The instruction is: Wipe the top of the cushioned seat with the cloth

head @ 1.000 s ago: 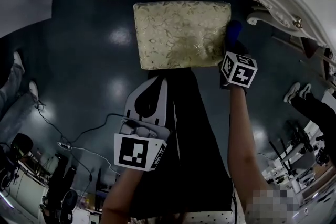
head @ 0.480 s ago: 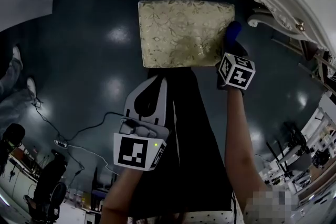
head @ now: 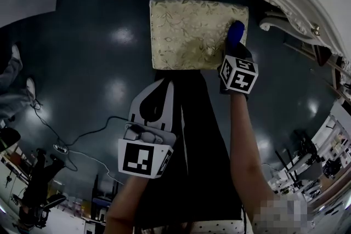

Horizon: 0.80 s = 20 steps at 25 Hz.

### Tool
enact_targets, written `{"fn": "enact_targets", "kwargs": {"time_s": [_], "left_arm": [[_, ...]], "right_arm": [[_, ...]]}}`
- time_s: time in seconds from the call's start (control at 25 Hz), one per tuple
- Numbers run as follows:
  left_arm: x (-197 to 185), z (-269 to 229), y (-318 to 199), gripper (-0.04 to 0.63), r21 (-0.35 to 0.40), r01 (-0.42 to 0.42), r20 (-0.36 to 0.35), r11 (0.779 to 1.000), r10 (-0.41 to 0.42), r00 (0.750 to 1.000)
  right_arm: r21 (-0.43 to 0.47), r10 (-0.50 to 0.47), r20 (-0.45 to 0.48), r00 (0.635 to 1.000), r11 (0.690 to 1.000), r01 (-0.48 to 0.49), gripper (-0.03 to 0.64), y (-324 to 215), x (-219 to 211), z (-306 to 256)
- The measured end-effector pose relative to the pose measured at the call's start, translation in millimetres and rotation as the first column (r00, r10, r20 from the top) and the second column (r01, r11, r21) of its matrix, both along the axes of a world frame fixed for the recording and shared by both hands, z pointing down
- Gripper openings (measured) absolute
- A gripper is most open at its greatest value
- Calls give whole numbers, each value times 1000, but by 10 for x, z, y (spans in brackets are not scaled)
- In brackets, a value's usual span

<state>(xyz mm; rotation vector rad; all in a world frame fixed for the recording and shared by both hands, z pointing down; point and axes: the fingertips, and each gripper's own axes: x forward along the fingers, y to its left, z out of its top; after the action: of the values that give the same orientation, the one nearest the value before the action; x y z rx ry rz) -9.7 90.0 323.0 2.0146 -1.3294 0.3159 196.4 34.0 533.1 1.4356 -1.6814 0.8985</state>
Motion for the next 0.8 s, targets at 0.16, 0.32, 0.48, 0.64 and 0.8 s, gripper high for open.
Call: {"fn": "enact_targets", "kwargs": {"time_s": [0.16,0.32,0.48,0.64,0.8], "left_arm": [[-79,10,28,-5,0,14,-1,1000,-14,1000],[-157,9,53,-5,1,31,-4,1000,-31,1000],[-225,12,71,-5,0,44,-6,999,-44,999],[-293,13,88,-5,0,58,-8,998,-58,998],[-348,16,93,-5,-2,67,-10,998,-67,998]], "right_arm": [[3,-13,1,1000,1000,13,86,1,-143,6],[4,-14,5,1000,1000,14,86,-1,-255,4],[5,-21,10,1000,1000,21,86,-1,-373,5],[4,-28,13,1000,1000,28,86,-1,-465,4],[1,-27,14,1000,1000,27,86,-4,-540,5]]}}
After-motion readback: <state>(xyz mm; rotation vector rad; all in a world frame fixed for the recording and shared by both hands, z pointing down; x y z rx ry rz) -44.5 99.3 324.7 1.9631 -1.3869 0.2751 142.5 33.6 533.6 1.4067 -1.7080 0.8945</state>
